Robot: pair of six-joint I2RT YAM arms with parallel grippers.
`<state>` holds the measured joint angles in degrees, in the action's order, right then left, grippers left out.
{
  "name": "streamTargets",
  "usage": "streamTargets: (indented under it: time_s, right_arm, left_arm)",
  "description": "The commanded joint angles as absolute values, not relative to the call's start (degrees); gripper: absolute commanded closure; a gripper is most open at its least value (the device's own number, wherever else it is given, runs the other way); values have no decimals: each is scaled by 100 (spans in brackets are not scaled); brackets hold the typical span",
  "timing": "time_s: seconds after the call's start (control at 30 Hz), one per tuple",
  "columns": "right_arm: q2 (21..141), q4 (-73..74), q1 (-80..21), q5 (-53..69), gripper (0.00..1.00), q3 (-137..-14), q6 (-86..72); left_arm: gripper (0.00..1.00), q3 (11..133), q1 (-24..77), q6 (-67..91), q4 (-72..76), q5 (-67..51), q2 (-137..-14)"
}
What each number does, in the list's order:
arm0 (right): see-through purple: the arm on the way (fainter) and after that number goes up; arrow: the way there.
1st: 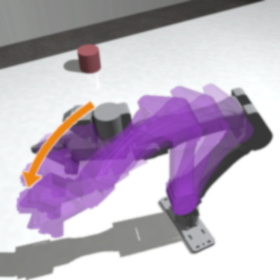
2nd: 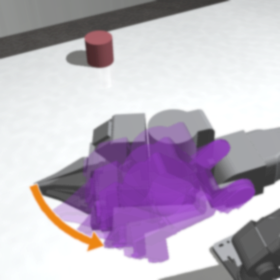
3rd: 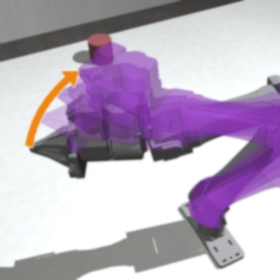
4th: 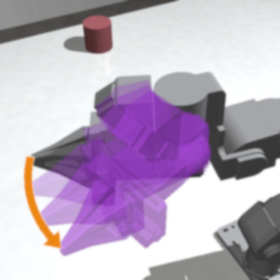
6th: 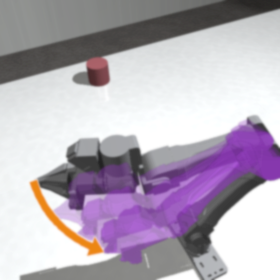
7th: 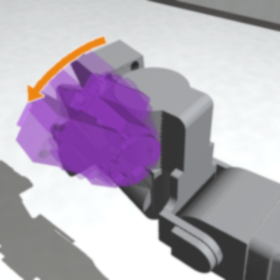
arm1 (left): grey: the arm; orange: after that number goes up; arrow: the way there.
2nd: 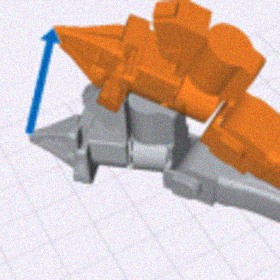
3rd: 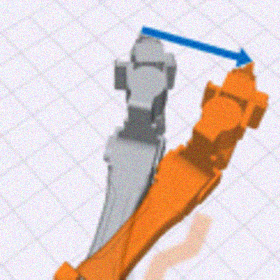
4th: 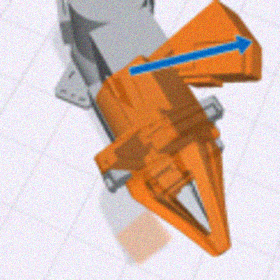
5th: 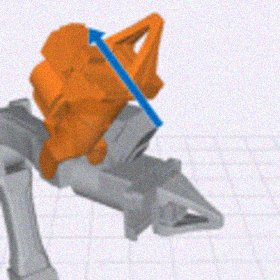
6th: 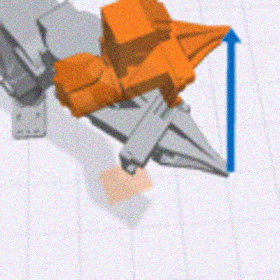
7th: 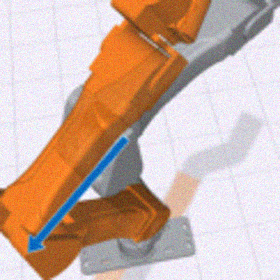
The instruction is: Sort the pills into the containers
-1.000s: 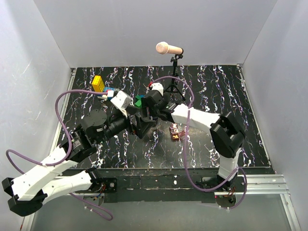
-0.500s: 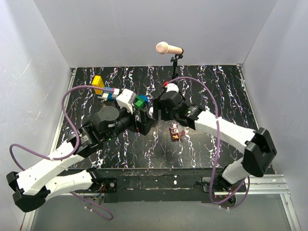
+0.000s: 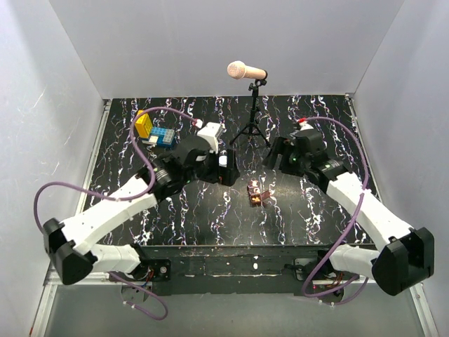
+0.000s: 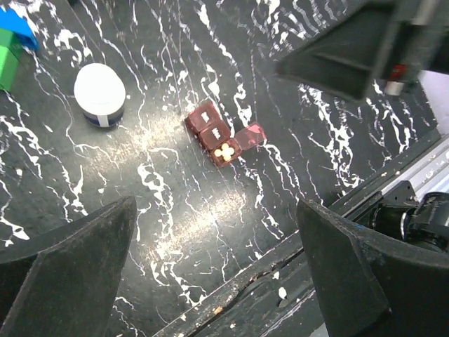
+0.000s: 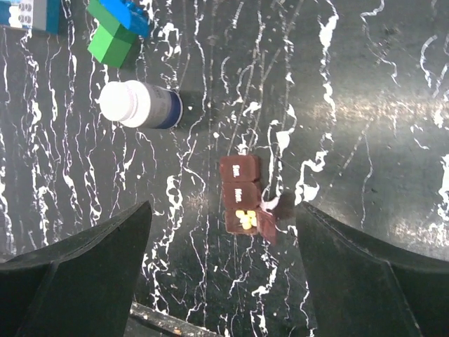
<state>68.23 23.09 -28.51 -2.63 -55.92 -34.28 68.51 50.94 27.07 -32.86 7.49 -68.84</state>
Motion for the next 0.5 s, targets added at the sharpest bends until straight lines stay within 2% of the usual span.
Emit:
streamTargets:
  time_s: [0.0,0.17,0.3,0.47]
  right_arm:
    - [6460,2312,-2112,850,12,-5213,-3349]
    - [6390,2136,-1276,1800,15,-4633,-3331]
    - [6486,1987,-880,2179,16,-4220,-3340]
    - [6697,1741,-581,2434,24,-3824,-3278]
  left_arm:
    - [2,7127,4834,2988,-3217,-217,-7504]
    - [2,7408,4764,3076,-3033,-851,-8418]
    - [5,7602,4755,3155,-2866,-1203,-9156]
    - [13,7752,4755,3234,-2681,-1380,-9860]
